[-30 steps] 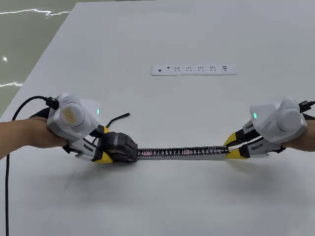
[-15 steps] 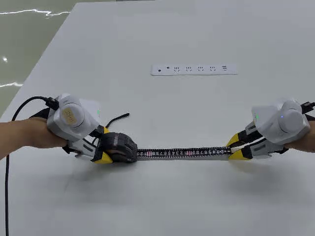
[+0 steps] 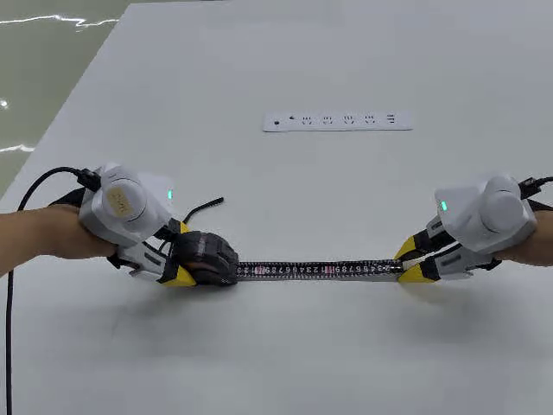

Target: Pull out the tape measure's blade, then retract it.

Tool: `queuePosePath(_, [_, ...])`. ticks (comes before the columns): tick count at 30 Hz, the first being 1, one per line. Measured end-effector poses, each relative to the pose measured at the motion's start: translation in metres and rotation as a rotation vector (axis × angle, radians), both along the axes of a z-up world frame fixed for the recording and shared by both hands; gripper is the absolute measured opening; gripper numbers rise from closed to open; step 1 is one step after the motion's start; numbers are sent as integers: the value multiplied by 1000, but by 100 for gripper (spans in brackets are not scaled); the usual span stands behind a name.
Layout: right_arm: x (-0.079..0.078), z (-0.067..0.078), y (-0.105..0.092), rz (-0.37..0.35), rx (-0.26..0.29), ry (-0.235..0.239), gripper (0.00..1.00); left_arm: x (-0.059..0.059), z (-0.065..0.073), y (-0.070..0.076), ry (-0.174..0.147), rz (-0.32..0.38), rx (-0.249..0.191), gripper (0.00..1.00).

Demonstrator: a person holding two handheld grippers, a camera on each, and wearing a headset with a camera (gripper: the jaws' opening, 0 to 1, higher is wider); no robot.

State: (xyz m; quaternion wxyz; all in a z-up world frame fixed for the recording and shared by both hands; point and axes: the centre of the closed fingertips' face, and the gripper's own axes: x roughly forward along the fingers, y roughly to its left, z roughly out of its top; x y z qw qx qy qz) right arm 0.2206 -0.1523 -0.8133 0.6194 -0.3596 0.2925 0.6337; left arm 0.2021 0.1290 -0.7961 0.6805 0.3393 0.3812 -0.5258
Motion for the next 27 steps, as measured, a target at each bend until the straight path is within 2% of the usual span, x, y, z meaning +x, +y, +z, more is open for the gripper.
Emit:
queuePosePath(4, [-1, 1, 0, -1, -11, 10, 12, -5, 6, -7, 4, -1, 3, 29])
queuePosePath(6, [-1, 1, 0, -4, -14, 22, 12, -1, 1, -1, 5, -4, 6, 29])
queuePosePath(8, [-1, 0, 1, -5, -20, 27, 13, -4, 5, -5, 8, -5, 8, 29])
queuePosePath(11, [0, 0, -1, -21, -33, 39, 14, -1, 2, -3, 13, -19, 14, 29])
queuePosePath(18, [0, 3, 1, -29, -27, 30, 17, -9, 8, -11, 18, -29, 13, 30])
queuePosePath(21, [5, -1, 0, -27, -31, 25, 17, -6, 3, -7, 17, -40, 24, 31])
queuePosePath(25, [3, -1, 0, -33, -33, 26, 19, -5, 1, -3, 15, -38, 31, 32])
queuePosePath(27, [1, -1, -2, -44, -32, 48, 20, -5, 4, -1, 11, -30, 27, 33])
